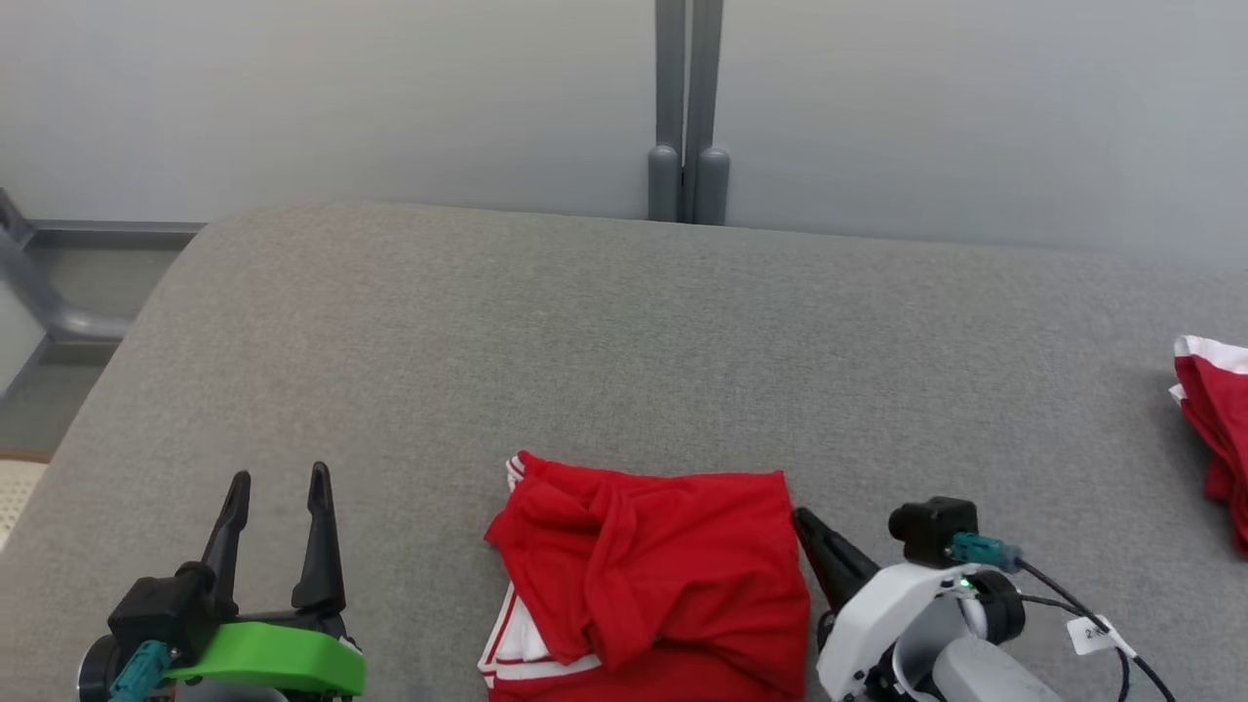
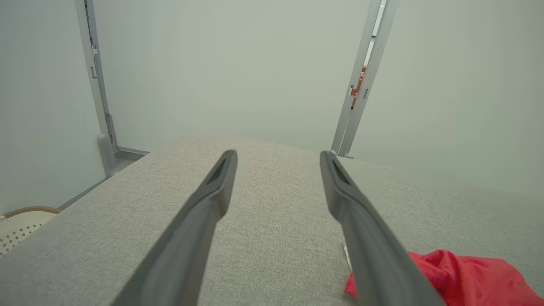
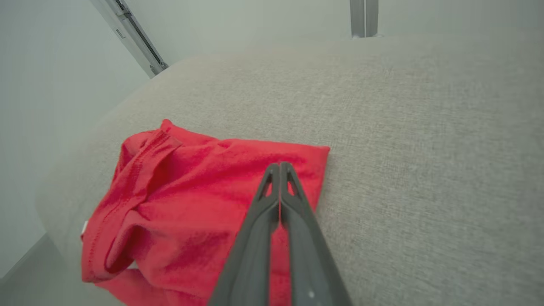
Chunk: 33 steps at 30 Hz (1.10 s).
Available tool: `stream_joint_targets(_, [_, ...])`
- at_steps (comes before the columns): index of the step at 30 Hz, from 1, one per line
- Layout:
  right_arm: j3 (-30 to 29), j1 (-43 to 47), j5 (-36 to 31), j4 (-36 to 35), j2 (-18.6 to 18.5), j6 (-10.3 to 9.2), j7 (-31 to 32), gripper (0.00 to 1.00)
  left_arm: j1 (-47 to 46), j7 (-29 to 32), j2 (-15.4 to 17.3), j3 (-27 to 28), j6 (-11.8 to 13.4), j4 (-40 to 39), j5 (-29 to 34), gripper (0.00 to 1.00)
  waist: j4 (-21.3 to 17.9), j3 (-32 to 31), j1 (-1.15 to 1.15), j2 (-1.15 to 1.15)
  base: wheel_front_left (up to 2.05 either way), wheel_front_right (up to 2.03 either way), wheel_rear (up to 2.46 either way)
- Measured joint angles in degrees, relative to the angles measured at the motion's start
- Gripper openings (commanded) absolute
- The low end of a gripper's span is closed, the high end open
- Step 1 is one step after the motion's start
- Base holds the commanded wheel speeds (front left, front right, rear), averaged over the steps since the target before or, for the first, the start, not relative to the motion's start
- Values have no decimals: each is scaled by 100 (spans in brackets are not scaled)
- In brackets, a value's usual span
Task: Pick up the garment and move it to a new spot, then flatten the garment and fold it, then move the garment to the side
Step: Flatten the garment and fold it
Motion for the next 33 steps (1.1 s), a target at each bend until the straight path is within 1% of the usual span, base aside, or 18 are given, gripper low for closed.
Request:
stream_joint_targets(8, [1002, -739, 762, 1161, 213, 0, 109, 0, -69, 10, 64, -87, -12, 60, 7, 100, 644, -24, 0, 0, 0, 0, 0])
stream_joint_targets(14, [1723, -1162, 1306, 1653, 322, 0, 286, 0, -112, 35, 85, -165, -31, 82, 4, 100, 1067, 36, 0, 0, 0, 0, 0])
stream_joint_targets(19, [2275, -1536, 1627, 1637, 403, 0, 38, 0, -157, 35, 88, -179, -32, 87, -27, 100, 1270, 188, 0, 0, 0, 0, 0])
stream_joint_targets(22, [2580, -1749, 1811, 1600, 447, 0, -56, 0, -199, 35, 81, -188, -32, 98, -29, 100, 1305, 308, 0, 0, 0, 0, 0])
stream_joint_targets(30, [3419, -2307, 2232, 1696, 487, 0, -68, 0, -443, 27, 22, -315, -62, 213, -45, 100, 1325, 625, 0, 0, 0, 0, 0])
stream_joint_targets(33, [3795, -2504, 2460, 1594, 491, 0, -69, 0, -548, 26, 12, -344, -90, 276, -45, 100, 1341, 752, 0, 0, 0, 0, 0])
